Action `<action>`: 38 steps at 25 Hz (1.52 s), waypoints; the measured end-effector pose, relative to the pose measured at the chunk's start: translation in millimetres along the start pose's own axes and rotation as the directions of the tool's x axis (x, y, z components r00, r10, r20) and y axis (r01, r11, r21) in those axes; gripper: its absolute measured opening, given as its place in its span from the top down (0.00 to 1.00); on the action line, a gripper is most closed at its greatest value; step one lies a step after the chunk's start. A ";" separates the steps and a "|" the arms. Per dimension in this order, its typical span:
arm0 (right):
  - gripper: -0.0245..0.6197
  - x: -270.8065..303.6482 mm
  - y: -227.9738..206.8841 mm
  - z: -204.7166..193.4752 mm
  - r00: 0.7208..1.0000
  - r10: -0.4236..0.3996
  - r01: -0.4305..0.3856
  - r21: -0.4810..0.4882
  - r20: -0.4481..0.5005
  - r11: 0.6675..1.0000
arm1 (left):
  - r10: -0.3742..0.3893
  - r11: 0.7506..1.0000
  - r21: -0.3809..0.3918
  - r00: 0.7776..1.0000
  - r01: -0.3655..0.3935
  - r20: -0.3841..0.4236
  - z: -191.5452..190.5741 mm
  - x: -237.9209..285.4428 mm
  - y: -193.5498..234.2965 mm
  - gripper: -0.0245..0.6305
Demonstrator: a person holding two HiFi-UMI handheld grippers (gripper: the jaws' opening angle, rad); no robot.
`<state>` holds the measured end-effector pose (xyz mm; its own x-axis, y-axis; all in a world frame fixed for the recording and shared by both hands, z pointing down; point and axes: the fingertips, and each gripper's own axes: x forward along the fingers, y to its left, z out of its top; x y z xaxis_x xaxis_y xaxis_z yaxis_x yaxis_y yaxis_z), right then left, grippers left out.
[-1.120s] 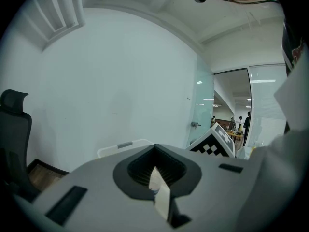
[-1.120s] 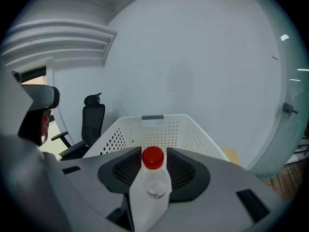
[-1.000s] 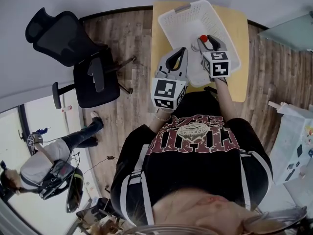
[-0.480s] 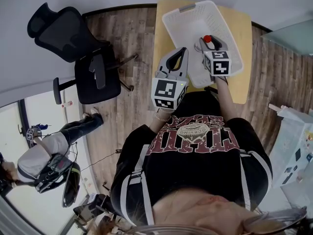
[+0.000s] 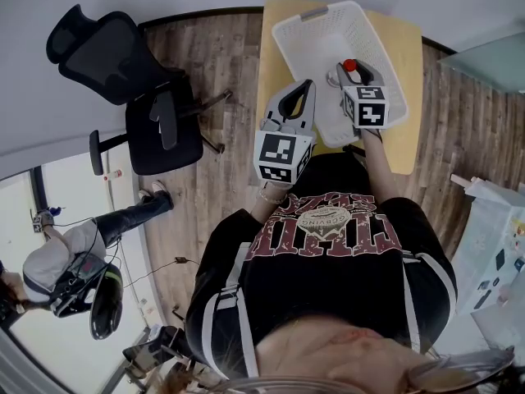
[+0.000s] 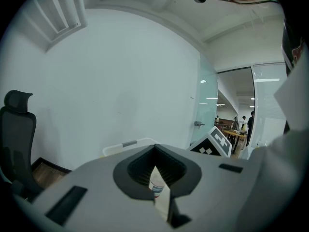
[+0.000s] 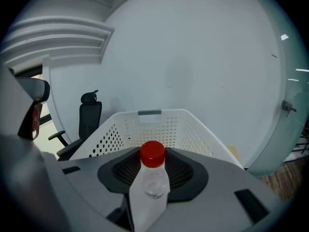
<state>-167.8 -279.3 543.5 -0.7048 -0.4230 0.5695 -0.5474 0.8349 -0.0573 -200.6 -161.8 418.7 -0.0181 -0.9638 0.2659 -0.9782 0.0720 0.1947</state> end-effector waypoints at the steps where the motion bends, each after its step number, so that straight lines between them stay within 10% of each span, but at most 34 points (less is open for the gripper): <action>1: 0.72 -0.3 -0.2 -0.1 1.000 0.000 0.000 0.002 0.000 1.000 | -0.001 1.000 0.000 1.000 0.001 0.000 0.1 -0.1 -0.2 0.89; 38: 0.72 -63.2 1.0 48.7 0.991 -0.001 0.005 -0.028 0.136 1.000 | -0.097 0.995 0.026 0.995 0.096 0.021 5.9 -4.1 -32.5 0.89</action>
<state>-145.8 -268.9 467.5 -0.7588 -0.4681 0.4529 -0.5383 0.8422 -0.0314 -169.9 -161.7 405.7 0.0724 -0.9715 0.2258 -0.9804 -0.0278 0.1948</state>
